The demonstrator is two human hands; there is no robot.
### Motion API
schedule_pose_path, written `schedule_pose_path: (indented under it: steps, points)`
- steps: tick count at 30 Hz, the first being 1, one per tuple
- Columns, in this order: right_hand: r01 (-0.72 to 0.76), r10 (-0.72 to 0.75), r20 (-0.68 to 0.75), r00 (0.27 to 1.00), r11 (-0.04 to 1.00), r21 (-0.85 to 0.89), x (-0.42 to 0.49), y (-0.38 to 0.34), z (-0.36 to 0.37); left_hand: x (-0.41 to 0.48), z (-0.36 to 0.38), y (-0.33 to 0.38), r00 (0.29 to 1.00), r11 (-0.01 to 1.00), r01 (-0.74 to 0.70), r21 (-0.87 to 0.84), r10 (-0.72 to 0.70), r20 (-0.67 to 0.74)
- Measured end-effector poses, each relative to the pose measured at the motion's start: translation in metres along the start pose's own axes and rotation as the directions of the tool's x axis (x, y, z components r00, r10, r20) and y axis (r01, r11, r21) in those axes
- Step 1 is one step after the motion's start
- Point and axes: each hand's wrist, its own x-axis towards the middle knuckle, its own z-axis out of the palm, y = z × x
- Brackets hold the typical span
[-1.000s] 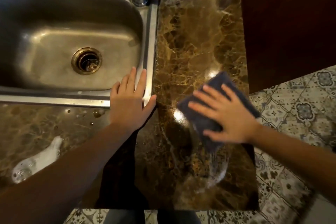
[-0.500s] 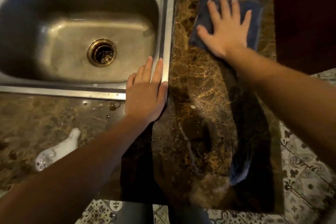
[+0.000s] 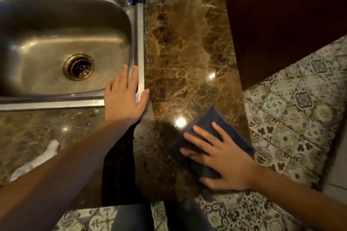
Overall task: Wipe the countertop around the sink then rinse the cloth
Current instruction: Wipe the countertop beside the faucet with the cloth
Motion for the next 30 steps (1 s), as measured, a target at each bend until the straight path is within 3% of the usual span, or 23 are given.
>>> schedule_pose_path:
  steps: [3,6,10,13,17,23,27,30]
  points:
    - [0.165,-0.163,0.043,0.986,0.986,-0.038,-0.013,0.043,-0.001,0.002,-0.002,0.0,0.999,1.0,0.01,0.011,-0.01,0.035]
    - [0.13,-0.13,-0.004,0.991,0.991,-0.041,0.003,0.093,-0.008,0.0,0.003,-0.002,1.0,1.0,-0.014,0.019,0.014,0.007]
    - [-0.159,0.161,-0.123,0.979,0.987,0.028,0.067,0.156,-0.03,0.005,0.002,-0.002,0.999,1.0,0.0,0.014,0.0,0.034]
    - [-0.425,0.436,-0.196,0.878,0.9,0.095,0.124,0.202,-0.05,0.004,0.0,-0.002,1.0,1.0,-0.014,-0.006,0.014,0.018]
    - [-0.586,0.601,-0.223,0.767,0.799,0.135,0.169,0.241,-0.065,0.002,0.002,-0.003,1.0,1.0,-0.028,-0.014,0.028,-0.007]
    - [-0.563,0.577,-0.203,0.791,0.817,0.124,0.151,0.218,-0.059,0.004,0.001,0.0,0.999,0.999,-0.024,-0.024,0.024,-0.032]
    - [-0.519,0.532,-0.163,0.831,0.847,0.119,0.089,0.153,-0.039,0.002,0.008,-0.001,0.991,0.998,-0.062,0.007,0.062,-0.121]
    - [-0.563,0.584,-0.143,0.799,0.81,0.164,0.032,0.088,-0.014,0.004,0.005,-0.001,0.999,0.999,-0.032,-0.021,0.031,-0.045]
